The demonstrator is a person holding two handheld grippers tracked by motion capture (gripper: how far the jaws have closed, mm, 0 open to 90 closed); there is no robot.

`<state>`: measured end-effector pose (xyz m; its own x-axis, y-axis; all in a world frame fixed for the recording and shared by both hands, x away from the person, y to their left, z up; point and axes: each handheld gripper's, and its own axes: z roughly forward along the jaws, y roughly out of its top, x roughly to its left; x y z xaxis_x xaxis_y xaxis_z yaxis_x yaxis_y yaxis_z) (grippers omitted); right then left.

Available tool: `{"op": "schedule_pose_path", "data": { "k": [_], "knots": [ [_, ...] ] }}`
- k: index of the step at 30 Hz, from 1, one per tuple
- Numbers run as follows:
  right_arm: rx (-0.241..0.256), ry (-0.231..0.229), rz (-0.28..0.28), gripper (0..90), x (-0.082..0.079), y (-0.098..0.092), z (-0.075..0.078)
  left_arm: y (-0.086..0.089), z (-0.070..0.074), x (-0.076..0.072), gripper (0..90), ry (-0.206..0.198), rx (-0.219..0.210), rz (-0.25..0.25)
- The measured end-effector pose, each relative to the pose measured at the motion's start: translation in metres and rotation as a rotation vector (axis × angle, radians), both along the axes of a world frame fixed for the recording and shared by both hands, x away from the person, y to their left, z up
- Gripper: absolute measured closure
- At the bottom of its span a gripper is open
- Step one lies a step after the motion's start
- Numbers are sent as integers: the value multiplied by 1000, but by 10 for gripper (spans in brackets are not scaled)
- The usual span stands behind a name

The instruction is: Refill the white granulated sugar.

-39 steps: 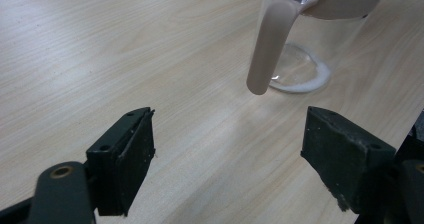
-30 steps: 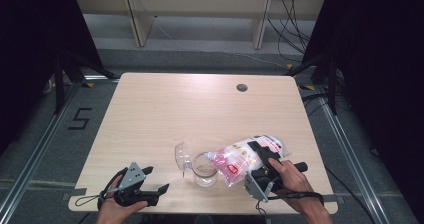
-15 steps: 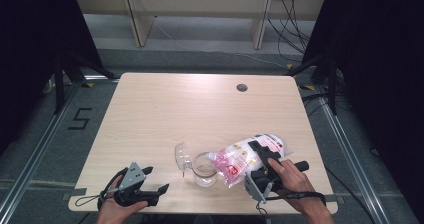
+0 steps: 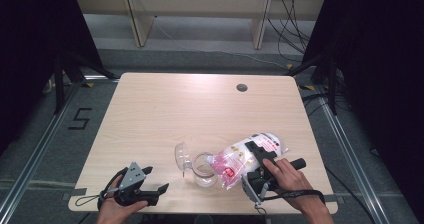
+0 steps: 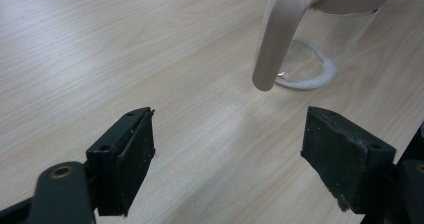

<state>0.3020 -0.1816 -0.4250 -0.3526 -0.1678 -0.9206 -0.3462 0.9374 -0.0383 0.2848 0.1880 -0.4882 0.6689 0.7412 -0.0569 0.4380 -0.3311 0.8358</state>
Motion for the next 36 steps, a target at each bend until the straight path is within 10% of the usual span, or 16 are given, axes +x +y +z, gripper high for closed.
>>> {"op": "schedule_pose_path", "data": {
  "k": [25,36],
  "knots": [
    [-148,-82,58,488,3,15,-4,-1,1,-1,204,-6,4,-9],
    [-137,-91,36,491,2,15,-8,2,2,0,204,-11,12,-8]
  ]
}}
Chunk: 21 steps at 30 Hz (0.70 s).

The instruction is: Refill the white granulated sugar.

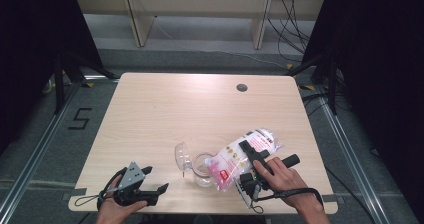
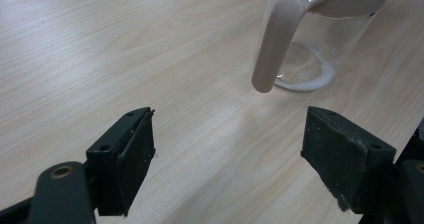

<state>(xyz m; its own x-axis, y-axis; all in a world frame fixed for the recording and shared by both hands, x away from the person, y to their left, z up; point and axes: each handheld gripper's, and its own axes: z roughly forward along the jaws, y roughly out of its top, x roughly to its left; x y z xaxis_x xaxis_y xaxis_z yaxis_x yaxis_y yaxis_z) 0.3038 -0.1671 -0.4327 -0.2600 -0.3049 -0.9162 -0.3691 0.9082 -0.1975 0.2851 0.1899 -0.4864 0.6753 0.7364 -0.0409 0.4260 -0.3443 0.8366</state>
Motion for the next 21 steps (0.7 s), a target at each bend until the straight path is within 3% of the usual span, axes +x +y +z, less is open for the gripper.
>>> {"op": "schedule_pose_path", "data": {
  "k": [2,4,6,9,10,11,13,14,21],
  "knots": [
    [-15,-9,18,492,1,-1,1,0,0,0,204,1,9,-9],
    [-19,-3,12,492,2,-1,1,-2,-1,-1,204,14,-20,11],
    [-17,-1,-12,492,1,-1,-1,-1,-1,-1,204,14,-2,2],
    [-43,-6,-1,493,1,-1,1,-1,0,-2,204,11,0,4],
    [-29,-7,-6,494,1,-1,1,-1,0,-1,204,9,2,-1],
    [-34,-14,14,494,2,-1,1,-2,-1,-1,204,8,-15,6],
    [-49,-19,-5,494,0,1,1,-2,-1,-1,204,3,-6,4],
    [-58,-34,20,494,1,2,1,0,0,0,204,-3,15,-6],
    [-43,-39,18,497,1,2,1,-2,-1,-2,204,12,-23,14]
  ]
}}
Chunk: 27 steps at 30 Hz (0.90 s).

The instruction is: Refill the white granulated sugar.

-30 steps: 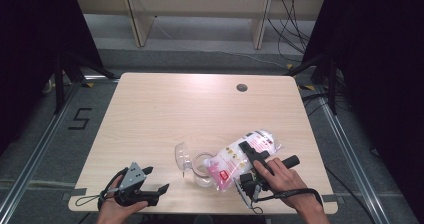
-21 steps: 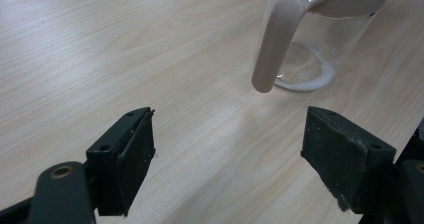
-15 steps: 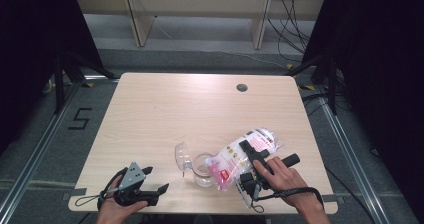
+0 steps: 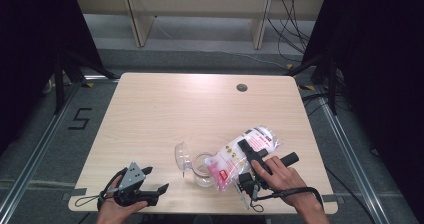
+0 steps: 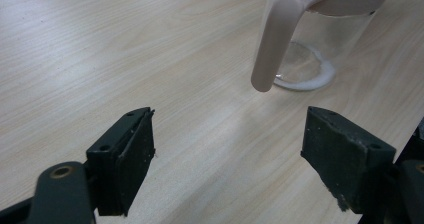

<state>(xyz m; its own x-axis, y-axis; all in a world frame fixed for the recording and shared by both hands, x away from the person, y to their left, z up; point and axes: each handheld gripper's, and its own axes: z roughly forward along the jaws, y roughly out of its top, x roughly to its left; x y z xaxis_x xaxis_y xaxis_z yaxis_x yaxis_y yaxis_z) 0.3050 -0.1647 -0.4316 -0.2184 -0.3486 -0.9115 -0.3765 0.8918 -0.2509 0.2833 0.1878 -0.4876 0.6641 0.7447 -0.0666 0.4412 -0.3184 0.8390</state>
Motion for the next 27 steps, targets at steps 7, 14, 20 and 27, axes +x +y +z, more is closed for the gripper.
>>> {"op": "schedule_pose_path", "data": {
  "k": [7,14,20,27],
  "knots": [
    [-20,-1,-3,501,1,0,0,0,0,0,204,-3,-2,0],
    [-30,-14,19,503,1,0,1,1,1,0,204,-6,10,-6],
    [-8,-11,1,505,-1,-1,1,1,1,0,204,-5,6,-5],
    [0,-12,1,507,-2,-2,2,2,2,1,204,-19,20,-17]
  ]
}}
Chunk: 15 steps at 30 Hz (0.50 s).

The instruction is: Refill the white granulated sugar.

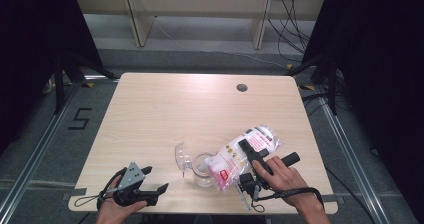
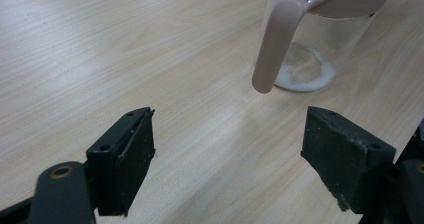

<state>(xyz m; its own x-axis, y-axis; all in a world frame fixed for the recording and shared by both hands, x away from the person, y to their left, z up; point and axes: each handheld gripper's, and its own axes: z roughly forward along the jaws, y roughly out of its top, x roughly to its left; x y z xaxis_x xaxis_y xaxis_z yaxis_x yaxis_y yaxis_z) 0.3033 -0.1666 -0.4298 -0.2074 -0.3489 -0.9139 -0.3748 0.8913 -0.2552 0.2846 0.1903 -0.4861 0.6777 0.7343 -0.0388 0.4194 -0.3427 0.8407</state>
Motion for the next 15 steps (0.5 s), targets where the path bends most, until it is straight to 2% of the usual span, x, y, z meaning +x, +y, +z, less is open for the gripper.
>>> {"op": "schedule_pose_path", "data": {
  "k": [2,3,6,7,9,11,15],
  "knots": [
    [2,1,-2,507,0,0,0,0,0,0,204,0,-1,2],
    [2,0,-3,507,0,0,-1,-1,-1,-1,204,13,-18,15],
    [2,1,-2,508,0,0,-1,0,0,0,204,1,-3,3],
    [-9,2,5,508,1,-1,-1,-1,-1,-1,204,15,-21,19],
    [-9,5,-6,509,0,0,-1,-1,-1,-1,204,10,-25,21],
    [-7,7,-8,509,0,-1,-1,0,0,0,204,-6,-2,2],
    [-7,7,-7,510,0,-1,-1,0,1,-1,204,0,-3,3]
  ]
}}
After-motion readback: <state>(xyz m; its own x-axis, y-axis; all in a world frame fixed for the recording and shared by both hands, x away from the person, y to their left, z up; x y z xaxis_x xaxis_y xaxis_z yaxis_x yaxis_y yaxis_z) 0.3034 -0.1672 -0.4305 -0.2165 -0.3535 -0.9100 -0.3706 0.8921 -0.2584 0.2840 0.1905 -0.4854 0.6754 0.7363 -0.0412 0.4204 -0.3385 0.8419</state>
